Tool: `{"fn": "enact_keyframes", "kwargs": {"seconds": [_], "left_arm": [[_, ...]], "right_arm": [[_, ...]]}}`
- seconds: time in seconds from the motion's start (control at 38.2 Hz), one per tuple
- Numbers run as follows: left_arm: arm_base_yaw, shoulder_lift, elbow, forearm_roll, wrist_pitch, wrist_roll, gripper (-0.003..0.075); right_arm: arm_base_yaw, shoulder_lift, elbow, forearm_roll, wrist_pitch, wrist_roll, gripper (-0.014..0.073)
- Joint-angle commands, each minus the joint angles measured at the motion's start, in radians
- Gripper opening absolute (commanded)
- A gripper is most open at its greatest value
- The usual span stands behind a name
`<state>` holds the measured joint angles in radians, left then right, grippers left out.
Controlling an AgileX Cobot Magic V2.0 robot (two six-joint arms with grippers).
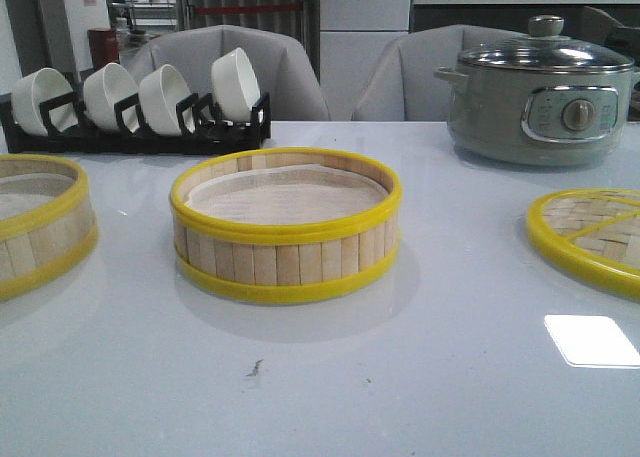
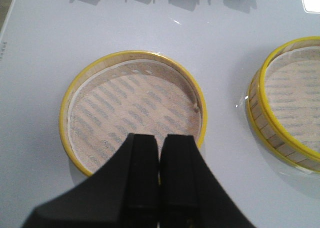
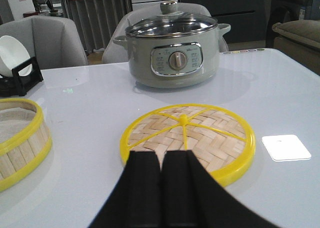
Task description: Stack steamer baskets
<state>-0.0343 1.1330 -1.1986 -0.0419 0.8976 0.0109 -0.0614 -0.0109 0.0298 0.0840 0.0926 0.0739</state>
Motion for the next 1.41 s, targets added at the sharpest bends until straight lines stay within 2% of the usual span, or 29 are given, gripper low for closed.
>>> {"fn": "enact_keyframes", "kwargs": {"seconds": [0.0, 0.21, 0.63, 0.73, 0.78, 0.97, 1.15, 1.39], "left_arm": [[-0.003, -0.016, -0.032, -0.007, -0.057, 0.0, 0.0086], [-0.06, -0.016, -0.032, 0.011, -0.045, 0.0, 0.0086], [-0.066, -0.016, -0.032, 0.047, -0.033, 0.0, 0.0086], [-0.066, -0.016, -0.032, 0.058, -0.04, 0.0, 0.0086], [-0.066, -0.016, -0.032, 0.063, -0.04, 0.0, 0.0086], [-0.071, -0.016, -0.032, 0.058, -0.048, 0.0, 0.0086], [-0.08, -0.016, -0.032, 0.054, -0.053, 0.0, 0.0086], [-0.08, -0.01, -0.032, 0.054, -0.055, 0.0, 0.0086]], "right_arm": [[0.001, -0.02, -0.014, -0.025, -0.085, -0.021, 0.0048], [0.001, -0.02, -0.014, -0.025, -0.085, -0.021, 0.0048], [0.002, -0.02, -0.032, -0.027, -0.137, -0.022, 0.0048], [0.002, -0.011, -0.112, -0.027, -0.093, -0.022, 0.0048], [0.002, 0.012, -0.18, -0.028, -0.018, -0.023, 0.0048], [0.002, 0.247, -0.477, -0.028, 0.213, -0.023, 0.0048], [0.002, 0.501, -0.682, -0.015, 0.289, -0.023, 0.0048], [0.002, 0.617, -0.73, 0.018, 0.254, -0.022, 0.0048]]}}
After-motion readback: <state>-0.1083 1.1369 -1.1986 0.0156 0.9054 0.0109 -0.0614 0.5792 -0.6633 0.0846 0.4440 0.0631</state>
